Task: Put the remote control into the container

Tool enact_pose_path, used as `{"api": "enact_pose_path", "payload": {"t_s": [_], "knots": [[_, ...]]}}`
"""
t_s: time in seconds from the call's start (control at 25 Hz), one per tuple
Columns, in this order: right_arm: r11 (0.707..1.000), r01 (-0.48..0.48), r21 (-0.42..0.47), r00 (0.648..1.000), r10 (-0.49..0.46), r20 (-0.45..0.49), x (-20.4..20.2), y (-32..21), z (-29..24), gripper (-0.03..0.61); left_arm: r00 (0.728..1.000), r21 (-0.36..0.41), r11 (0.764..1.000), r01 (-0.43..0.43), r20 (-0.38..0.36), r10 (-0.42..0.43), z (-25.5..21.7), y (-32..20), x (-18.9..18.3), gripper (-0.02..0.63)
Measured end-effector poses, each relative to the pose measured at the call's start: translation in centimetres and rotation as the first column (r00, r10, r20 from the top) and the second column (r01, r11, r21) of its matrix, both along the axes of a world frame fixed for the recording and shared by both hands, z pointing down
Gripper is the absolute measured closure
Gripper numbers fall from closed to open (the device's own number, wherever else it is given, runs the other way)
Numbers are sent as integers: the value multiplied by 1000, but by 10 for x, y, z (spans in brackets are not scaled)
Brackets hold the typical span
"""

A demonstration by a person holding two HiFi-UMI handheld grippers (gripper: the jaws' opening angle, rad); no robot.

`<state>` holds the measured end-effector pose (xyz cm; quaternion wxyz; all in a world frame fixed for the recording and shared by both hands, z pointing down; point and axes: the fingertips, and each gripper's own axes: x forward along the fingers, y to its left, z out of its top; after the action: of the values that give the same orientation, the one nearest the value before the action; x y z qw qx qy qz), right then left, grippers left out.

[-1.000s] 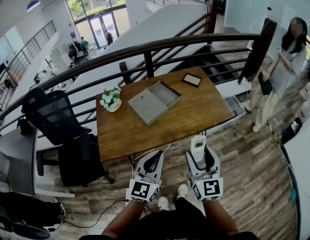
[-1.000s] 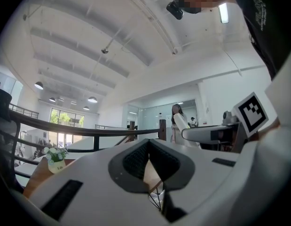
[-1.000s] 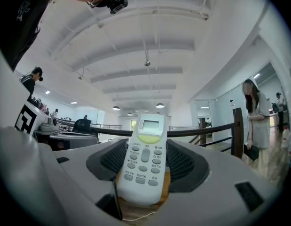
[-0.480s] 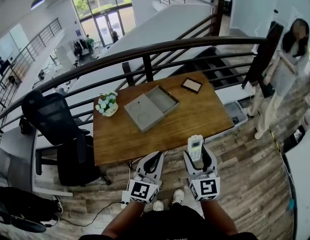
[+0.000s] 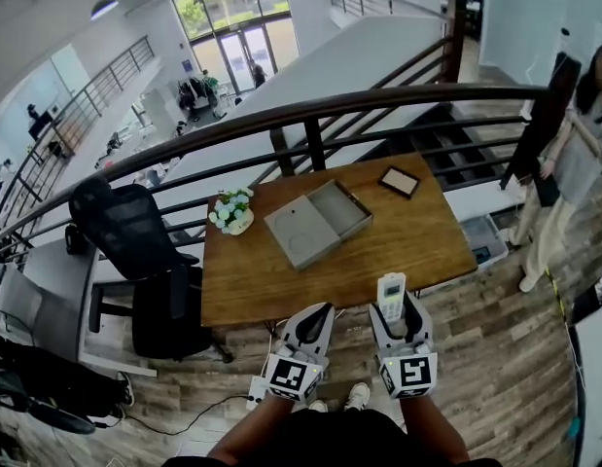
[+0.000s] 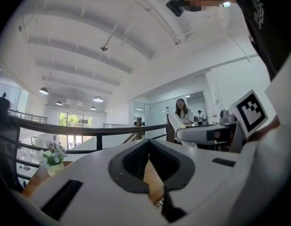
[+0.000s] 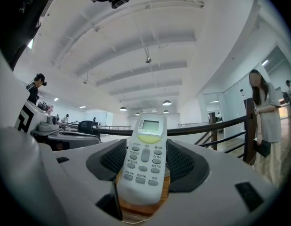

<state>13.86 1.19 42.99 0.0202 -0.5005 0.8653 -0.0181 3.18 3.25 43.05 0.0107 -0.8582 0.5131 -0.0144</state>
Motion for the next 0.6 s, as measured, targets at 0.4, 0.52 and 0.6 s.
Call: {"api": "enact_pose_path", "payload": {"t_s": [0.4,0.52,0.6], "knots": [[997,81,20,997,-81,-10,-14,-33,-4,305,997,9,997,73,10,-73,1,-24,-11,607],[996,88,31,996,-87,-34,-15,-49,2,305,995,-9,995,100,-10,-100,8,-38,-18,607],[996,87,31,996,-86,-29,-17,-62,4,305,994,-4,994,113,-15,-113,8,-48,-23,607]]}}
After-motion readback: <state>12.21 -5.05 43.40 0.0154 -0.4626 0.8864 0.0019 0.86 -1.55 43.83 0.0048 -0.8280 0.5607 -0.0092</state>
